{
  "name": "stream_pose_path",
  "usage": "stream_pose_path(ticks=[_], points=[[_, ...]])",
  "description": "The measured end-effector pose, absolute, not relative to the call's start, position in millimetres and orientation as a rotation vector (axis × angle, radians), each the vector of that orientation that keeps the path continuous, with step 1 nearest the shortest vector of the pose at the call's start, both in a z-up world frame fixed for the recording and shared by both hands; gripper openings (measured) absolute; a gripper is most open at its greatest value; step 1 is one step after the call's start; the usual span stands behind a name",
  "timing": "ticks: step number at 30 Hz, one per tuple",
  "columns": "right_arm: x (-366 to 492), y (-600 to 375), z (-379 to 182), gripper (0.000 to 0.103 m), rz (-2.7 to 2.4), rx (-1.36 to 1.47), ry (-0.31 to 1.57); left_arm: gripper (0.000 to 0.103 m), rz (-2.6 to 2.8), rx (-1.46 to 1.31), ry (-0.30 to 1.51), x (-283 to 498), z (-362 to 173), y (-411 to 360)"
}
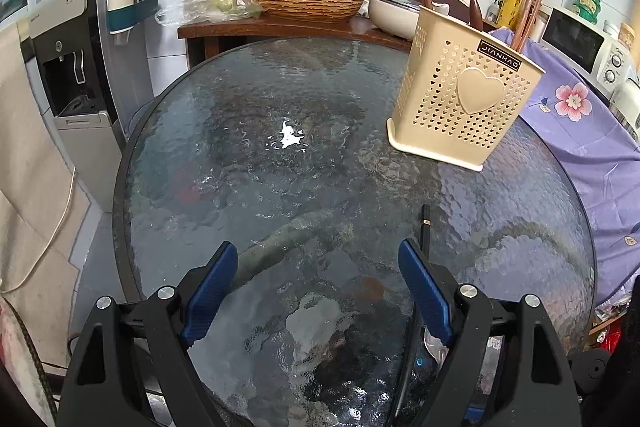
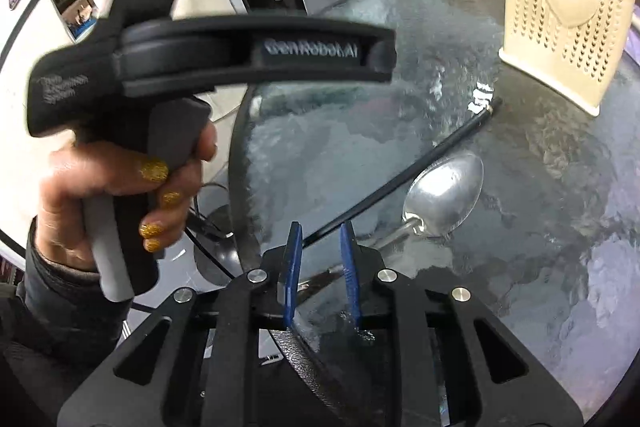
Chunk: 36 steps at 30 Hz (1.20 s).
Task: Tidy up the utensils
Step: 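Lift the metal spoon with the right tool while the left tool grasps the black chopstick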
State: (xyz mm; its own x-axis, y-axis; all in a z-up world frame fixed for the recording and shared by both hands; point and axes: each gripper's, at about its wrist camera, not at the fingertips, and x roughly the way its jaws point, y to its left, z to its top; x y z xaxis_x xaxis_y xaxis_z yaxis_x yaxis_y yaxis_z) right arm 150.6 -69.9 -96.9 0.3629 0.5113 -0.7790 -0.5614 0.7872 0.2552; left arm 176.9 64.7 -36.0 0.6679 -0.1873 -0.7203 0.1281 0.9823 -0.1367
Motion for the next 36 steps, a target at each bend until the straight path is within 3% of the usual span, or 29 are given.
stream_pose_path(ticks=[17, 19, 20, 22, 30, 36], points=[[153.6, -111.2, -80.9, 0.021, 0.550, -0.127, 0.947, 0.080, -0.193, -0.065, 0.825, 172.1, -37.4, 60.8], [153.2, -106.0, -74.3, 0.030, 0.572, -0.204, 0.902, 0.080, -0.184, -0.071, 0.823, 171.1, -36.2, 65.3], [150.9, -104.6, -72.2, 0.053, 0.579, -0.253, 0.884, 0.080, -0.179, -0.071, 0.821, 170.5, -35.2, 67.3], [150.5, -100.7, -68.2, 0.077, 0.600, -0.351, 0.836, 0.080, -0.175, -0.070, 0.818, 169.3, -33.4, 70.4], [186.8, -83.8, -83.2, 0.075, 0.817, -0.645, 0.896, 0.080, -0.160, -0.082, 0.816, 168.4, -33.1, 77.5], [204.0, -74.8, -81.8, 0.063, 0.915, -0.641, 0.944, 0.080, -0.150, -0.086, 0.827, 170.5, -36.6, 82.8]])
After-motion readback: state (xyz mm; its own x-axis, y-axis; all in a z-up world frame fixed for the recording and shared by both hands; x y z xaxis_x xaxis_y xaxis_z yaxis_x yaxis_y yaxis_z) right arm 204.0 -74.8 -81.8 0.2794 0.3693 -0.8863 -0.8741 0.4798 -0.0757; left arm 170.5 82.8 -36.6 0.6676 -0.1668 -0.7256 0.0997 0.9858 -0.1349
